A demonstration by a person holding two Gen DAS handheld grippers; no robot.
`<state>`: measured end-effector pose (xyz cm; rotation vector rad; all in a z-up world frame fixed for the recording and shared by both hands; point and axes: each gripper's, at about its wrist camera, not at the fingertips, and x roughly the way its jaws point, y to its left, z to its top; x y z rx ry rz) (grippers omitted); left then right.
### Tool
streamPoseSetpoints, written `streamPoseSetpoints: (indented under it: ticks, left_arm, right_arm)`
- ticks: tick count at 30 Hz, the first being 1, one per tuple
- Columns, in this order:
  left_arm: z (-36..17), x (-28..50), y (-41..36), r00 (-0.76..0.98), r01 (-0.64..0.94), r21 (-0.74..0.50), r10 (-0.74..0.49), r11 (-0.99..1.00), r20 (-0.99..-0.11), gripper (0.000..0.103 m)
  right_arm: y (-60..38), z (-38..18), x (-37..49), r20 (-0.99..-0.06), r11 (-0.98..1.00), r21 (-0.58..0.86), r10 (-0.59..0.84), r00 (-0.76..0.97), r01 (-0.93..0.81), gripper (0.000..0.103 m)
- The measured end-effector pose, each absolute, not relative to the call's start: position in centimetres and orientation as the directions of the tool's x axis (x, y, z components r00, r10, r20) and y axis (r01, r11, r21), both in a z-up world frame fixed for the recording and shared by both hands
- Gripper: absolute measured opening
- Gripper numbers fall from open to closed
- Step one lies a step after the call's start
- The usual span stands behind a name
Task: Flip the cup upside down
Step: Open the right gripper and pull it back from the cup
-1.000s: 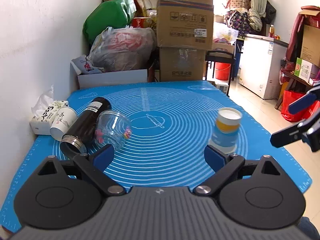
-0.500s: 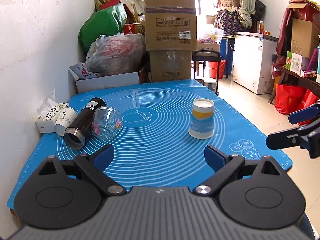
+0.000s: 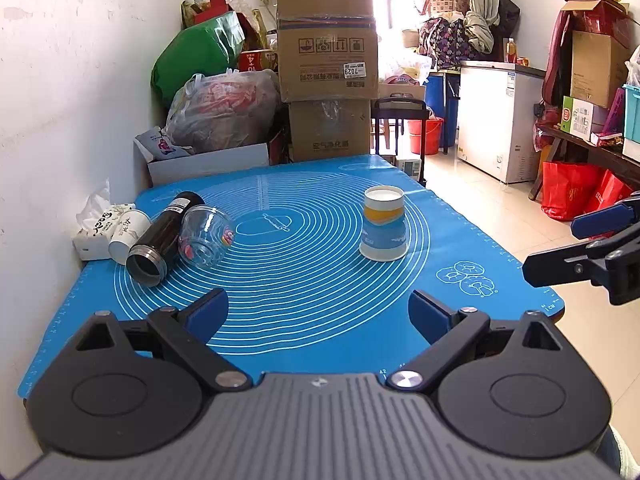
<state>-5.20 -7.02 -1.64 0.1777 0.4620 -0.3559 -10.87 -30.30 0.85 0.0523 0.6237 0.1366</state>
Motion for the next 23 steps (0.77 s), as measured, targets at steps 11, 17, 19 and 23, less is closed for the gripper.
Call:
streamPoseSetpoints:
  ticks: [11, 17, 19, 23]
  left_arm:
    - [-1.62, -5.72, -7.2, 0.836, 0.375, 0.092, -0.294, 0.922, -0.464, 0.096]
    - [-1.65, -5.72, -7.21, 0.835, 0.376, 0.09, -0.296, 0.922, -0.464, 0.096]
    - [-1.66, -5.71, -7.24, 0.835, 0.378, 0.091, -0.296, 0.921, -0.464, 0.096]
    - [-1.62, -5.86, -7.5, 0.834, 0.379, 0.091, -0.297, 0.921, -0.465, 0.096]
  right_arm:
    - [-30.06, 0.58, -11.73, -0.577, 0.988, 0.092, 0.156, 0.802, -0.125, 0.097]
    - [-30.08, 0.48, -11.84, -0.578, 0.988, 0.091, 0.155, 0.801, -0.126, 0.097]
    - [-30.06, 0.49, -11.79, -0.578, 0.988, 0.09, 0.155, 0.801, -0.127, 0.097]
    - [-30.07, 0.48, -11.69, -0.578, 0.988, 0.094, 0.157, 0.801, -0.126, 0.097]
